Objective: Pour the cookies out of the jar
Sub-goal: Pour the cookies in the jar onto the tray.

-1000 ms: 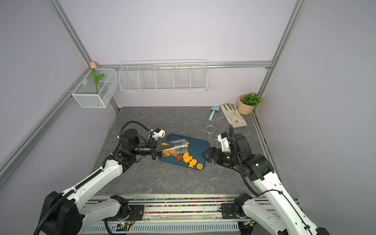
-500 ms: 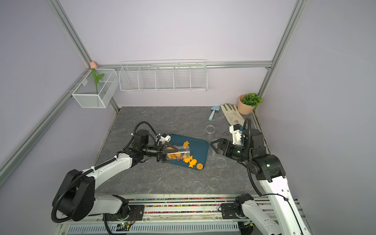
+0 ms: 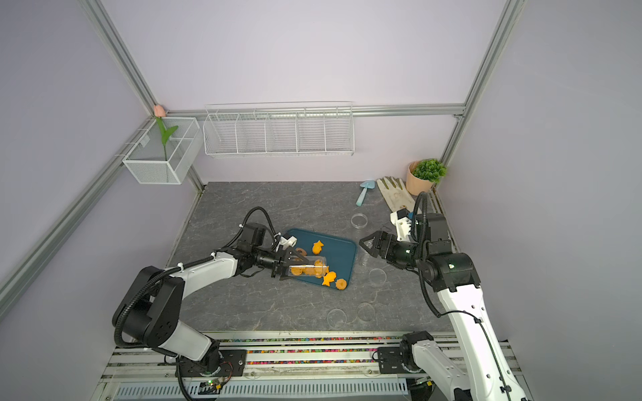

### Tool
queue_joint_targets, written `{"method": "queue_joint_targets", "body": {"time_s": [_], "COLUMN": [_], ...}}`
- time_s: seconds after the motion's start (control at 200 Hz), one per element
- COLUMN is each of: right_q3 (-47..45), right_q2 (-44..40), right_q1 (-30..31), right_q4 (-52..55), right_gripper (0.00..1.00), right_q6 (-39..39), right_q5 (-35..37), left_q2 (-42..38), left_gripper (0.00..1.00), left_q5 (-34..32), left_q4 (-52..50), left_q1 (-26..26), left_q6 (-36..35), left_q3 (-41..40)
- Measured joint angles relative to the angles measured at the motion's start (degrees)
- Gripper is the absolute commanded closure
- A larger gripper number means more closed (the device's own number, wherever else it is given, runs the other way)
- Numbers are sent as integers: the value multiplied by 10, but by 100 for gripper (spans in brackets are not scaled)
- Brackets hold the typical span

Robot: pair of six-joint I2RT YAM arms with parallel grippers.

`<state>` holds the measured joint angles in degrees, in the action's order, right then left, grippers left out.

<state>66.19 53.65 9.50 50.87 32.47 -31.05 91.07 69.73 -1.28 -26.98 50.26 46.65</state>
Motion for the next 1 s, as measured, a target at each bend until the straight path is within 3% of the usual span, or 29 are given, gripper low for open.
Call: {"method": "queue_joint_targets", "body": {"time_s": [0.155, 0.28, 0.525, 1.0], "right_q3": [-1, -3, -16, -41], "right_q2": [2, 6, 11, 8], "right_q1": [-1, -3, -5, -5], "right_q4": [8, 12, 11, 7], "right_gripper": [11, 12, 12, 11], "right_q6": [-9, -16, -19, -14], "right_q5": [-6, -14, -21, -33], "left_q2": [51, 82, 89, 112], "left_gripper": [30, 30, 30, 30], "left_q5": [0, -6, -9, -20], "left_q4": [-18, -90, -187, -220], "left_q1": [0, 0, 0, 0], "left_q6": [-30, -88, -166, -182], "left_q3": [26, 62, 99, 140]}}
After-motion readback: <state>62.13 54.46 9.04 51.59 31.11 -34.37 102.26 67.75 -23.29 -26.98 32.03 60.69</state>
